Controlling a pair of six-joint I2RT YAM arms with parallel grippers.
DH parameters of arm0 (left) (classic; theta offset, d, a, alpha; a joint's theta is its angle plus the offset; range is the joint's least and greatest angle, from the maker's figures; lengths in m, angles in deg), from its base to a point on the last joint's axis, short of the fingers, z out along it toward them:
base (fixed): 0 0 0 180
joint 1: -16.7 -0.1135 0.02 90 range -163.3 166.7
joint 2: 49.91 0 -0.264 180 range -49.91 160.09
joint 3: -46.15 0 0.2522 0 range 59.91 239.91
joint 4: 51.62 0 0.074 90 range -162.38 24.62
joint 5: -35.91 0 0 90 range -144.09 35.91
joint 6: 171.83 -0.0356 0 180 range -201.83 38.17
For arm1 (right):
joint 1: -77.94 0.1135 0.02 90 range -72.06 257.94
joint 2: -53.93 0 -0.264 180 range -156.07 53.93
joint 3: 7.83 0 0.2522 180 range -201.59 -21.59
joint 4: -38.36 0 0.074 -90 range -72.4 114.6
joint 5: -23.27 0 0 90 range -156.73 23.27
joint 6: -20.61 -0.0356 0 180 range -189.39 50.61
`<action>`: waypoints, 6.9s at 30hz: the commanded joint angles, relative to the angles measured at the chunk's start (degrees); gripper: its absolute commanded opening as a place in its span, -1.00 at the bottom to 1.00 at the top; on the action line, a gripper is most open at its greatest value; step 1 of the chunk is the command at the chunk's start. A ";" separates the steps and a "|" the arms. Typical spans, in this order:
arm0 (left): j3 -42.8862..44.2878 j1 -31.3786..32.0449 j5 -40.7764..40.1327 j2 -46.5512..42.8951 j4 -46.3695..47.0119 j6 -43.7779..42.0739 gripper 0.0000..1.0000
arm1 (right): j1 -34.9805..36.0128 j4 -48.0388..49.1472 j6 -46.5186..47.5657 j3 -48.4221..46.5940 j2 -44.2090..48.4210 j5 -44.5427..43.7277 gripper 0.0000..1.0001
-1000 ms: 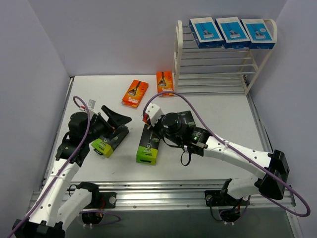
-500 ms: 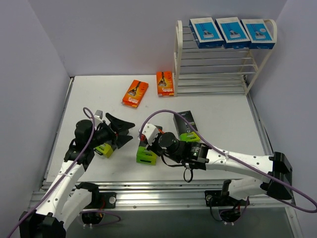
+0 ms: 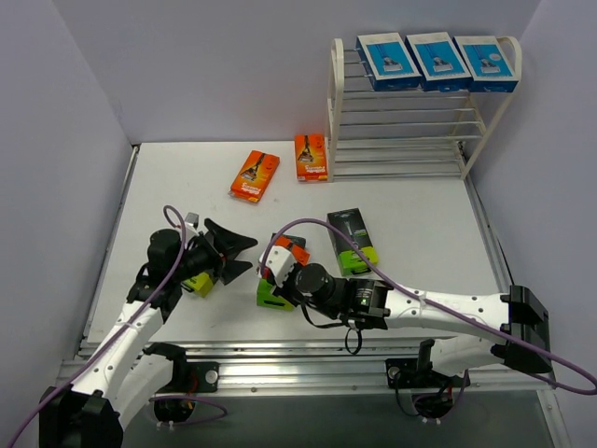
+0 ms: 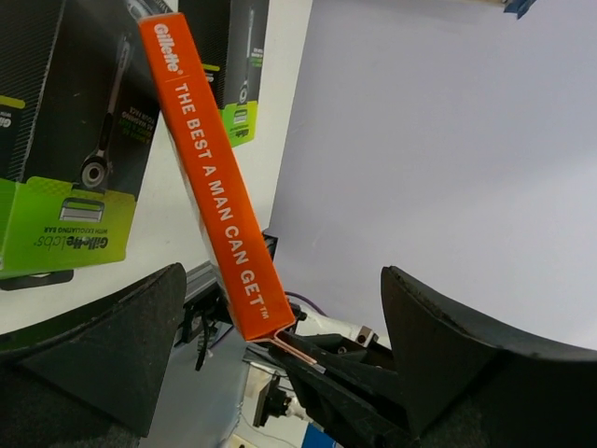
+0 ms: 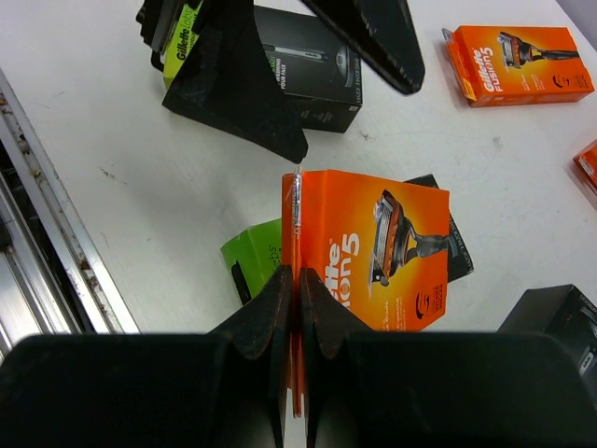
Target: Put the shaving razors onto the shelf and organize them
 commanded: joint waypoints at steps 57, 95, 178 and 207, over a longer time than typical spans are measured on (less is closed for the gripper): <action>8.10 -4.14 -13.04 -0.34 -13.49 -17.98 -0.95 | 2.64 9.99 -19.72 5.05 -3.40 -8.10 0.51; -15.61 -9.77 -20.78 -15.46 36.68 -0.41 -0.95 | -3.43 52.01 -79.58 11.65 -10.87 -9.95 0.65; -22.73 -5.90 -23.86 -17.31 46.00 -3.31 -0.95 | -3.51 61.59 -90.84 -0.57 -28.28 -21.73 -0.39; -10.08 -6.69 -19.11 -14.32 24.21 -11.73 0.93 | -6.76 61.33 -89.96 10.23 -17.92 -23.57 -1.00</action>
